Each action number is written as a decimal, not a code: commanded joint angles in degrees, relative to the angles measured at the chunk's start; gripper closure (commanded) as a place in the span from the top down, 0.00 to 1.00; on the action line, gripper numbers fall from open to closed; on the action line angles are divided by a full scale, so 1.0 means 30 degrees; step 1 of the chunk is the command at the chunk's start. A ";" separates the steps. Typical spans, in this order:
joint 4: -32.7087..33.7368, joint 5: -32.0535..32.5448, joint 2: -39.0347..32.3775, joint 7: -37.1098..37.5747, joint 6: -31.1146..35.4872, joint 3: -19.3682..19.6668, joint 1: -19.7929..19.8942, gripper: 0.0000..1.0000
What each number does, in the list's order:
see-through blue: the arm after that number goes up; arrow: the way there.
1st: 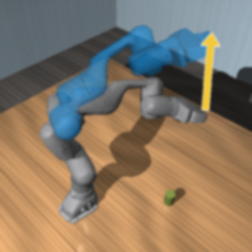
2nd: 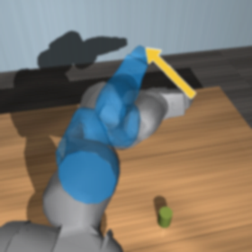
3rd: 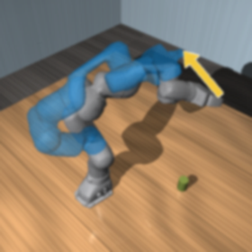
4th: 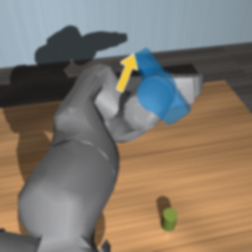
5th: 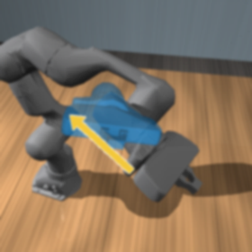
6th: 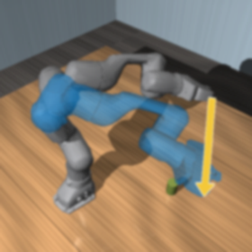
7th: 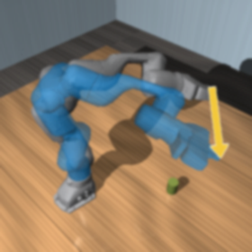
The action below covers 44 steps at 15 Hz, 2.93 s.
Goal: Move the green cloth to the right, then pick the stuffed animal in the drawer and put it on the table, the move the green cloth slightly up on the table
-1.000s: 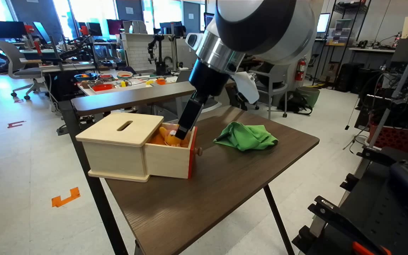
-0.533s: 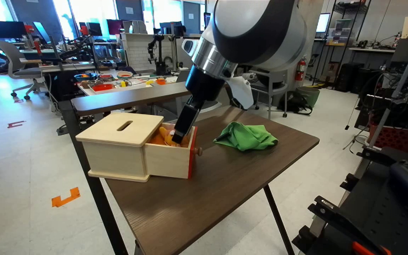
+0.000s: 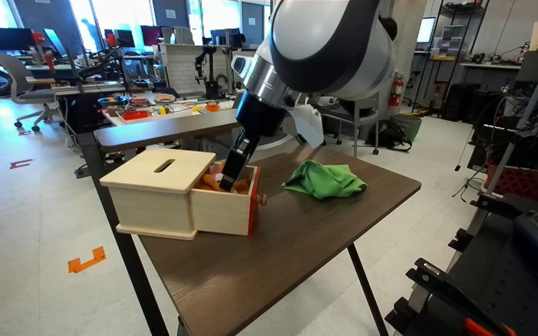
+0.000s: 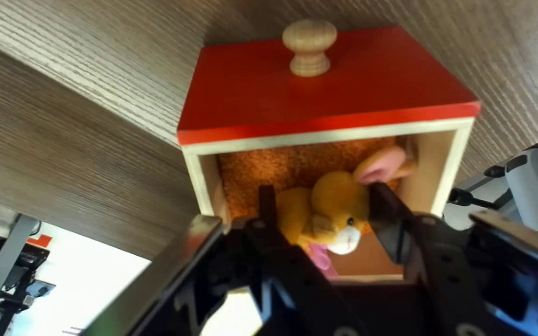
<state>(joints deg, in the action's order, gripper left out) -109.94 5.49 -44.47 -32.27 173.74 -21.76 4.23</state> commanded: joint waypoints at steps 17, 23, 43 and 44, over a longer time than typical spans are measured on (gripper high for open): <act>-0.2521 0.0298 0.2329 0.1022 0.0979 -0.1566 0.2427 0.02; -0.2479 0.0225 0.2439 0.0899 0.0959 -0.1328 0.4256 0.02; -0.3268 0.0815 0.0846 0.1242 0.0562 -0.0265 0.4763 0.73; -0.3755 0.0715 0.1373 0.1314 0.0571 -0.0471 0.4994 0.80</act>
<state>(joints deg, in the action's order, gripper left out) -117.56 6.64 -44.65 -30.34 175.46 -22.07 18.04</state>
